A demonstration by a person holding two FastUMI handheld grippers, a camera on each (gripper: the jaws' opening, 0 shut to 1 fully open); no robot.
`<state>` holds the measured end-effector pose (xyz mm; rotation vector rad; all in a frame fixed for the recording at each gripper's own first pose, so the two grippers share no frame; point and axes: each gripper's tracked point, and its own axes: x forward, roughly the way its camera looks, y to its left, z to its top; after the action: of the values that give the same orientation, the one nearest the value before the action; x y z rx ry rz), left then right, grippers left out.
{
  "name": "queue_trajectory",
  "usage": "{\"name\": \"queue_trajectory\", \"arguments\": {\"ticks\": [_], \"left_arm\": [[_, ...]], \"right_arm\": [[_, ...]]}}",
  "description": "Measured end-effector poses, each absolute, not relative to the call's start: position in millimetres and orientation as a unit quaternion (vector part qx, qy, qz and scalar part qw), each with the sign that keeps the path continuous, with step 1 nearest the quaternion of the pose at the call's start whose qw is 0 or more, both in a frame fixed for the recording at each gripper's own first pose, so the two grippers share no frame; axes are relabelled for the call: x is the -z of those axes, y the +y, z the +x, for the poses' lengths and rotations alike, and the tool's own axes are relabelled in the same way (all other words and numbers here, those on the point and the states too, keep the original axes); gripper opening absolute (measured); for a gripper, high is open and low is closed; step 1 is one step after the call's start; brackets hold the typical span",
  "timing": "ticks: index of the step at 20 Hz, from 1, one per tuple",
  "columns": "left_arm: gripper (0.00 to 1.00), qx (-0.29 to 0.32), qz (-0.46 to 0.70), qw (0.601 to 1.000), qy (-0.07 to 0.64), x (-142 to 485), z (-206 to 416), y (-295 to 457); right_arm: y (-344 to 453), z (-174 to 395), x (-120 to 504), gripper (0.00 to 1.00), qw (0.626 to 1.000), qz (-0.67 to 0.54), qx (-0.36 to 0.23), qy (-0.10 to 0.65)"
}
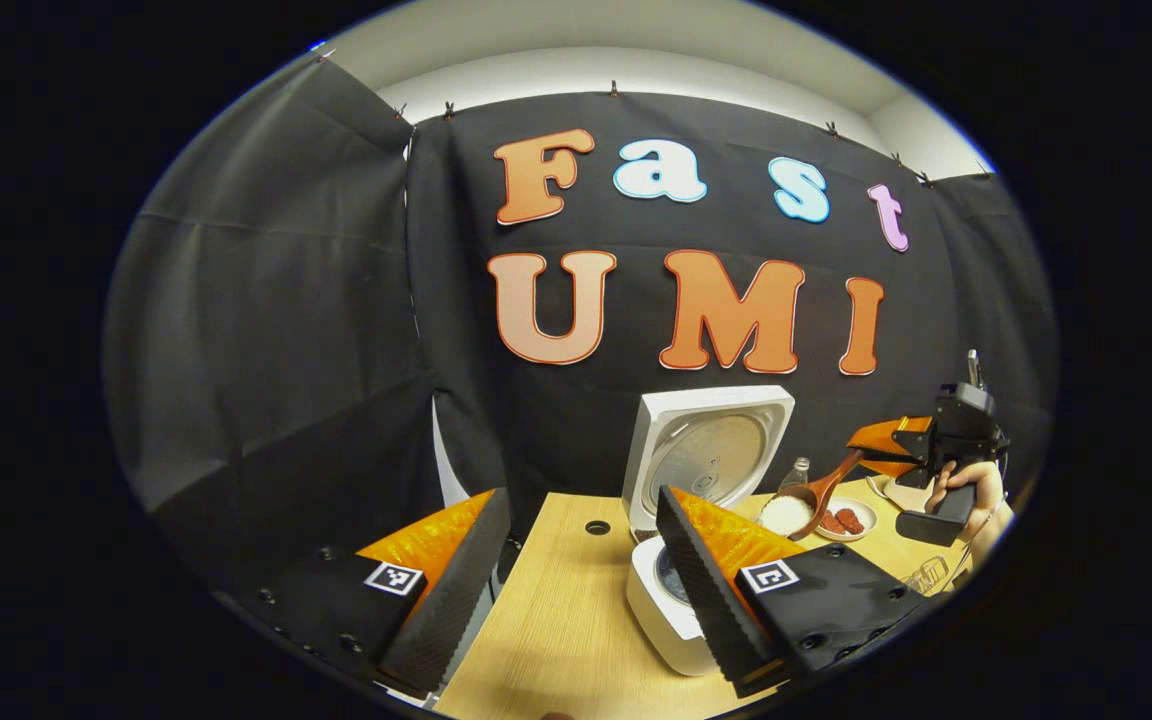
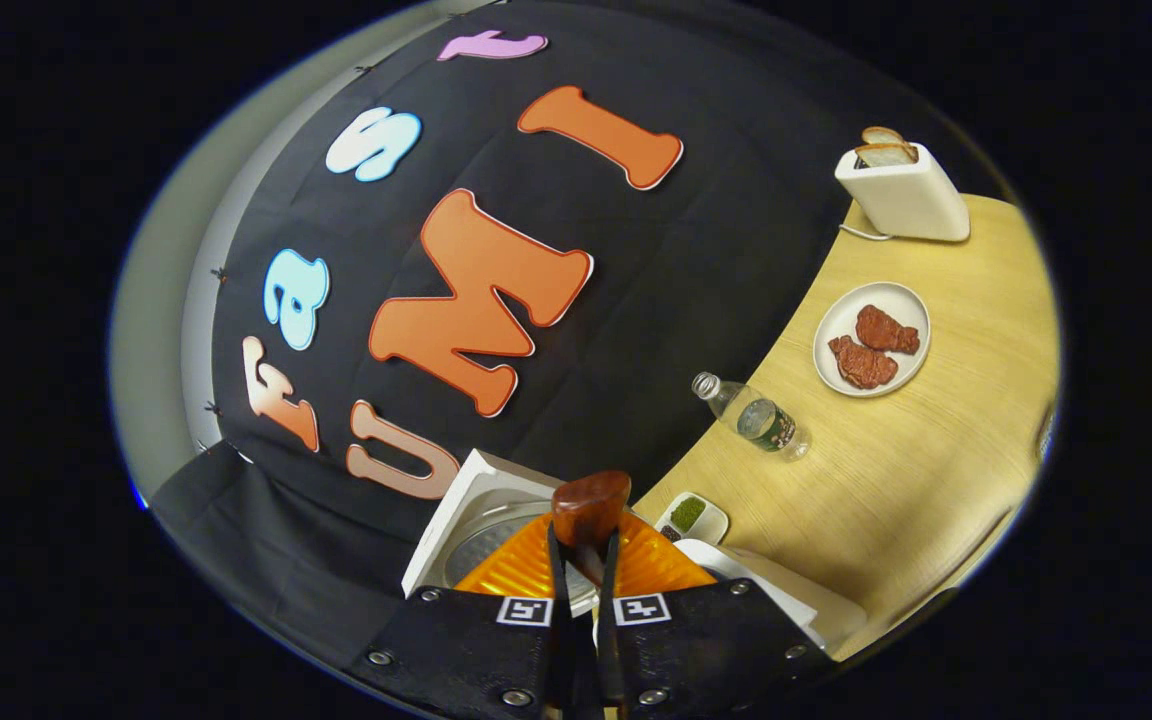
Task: Close the left gripper, press the button to open the rice cooker; take a wooden spoon from the chopstick holder with the right hand, scoop a spoonful of rice and pour it into the rice cooker, then put the wooden spoon back into the chopstick holder.
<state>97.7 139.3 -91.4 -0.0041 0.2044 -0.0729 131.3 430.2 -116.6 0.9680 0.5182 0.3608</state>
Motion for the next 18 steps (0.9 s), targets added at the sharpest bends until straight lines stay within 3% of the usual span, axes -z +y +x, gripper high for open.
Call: {"name": "queue_trajectory", "arguments": {"ticks": [14,15,18], "left_arm": [[0.99,0.027,0.001,0.994,0.103,92.7,93.6,144.7],[0.96,0.027,0.002,0.994,0.104,92.8,93.6,144.7],[0.99,0.026,0.002,0.994,0.104,93.4,93.9,144.6]], "right_arm": [[459.1,122.6,114.1,0.08,0.905,0.314,-0.216,0.188],[460.5,121.2,113.3,0.08,0.911,0.298,-0.222,0.180],[468.7,114.3,106.4,0.08,0.927,0.244,-0.244,0.148]]}}
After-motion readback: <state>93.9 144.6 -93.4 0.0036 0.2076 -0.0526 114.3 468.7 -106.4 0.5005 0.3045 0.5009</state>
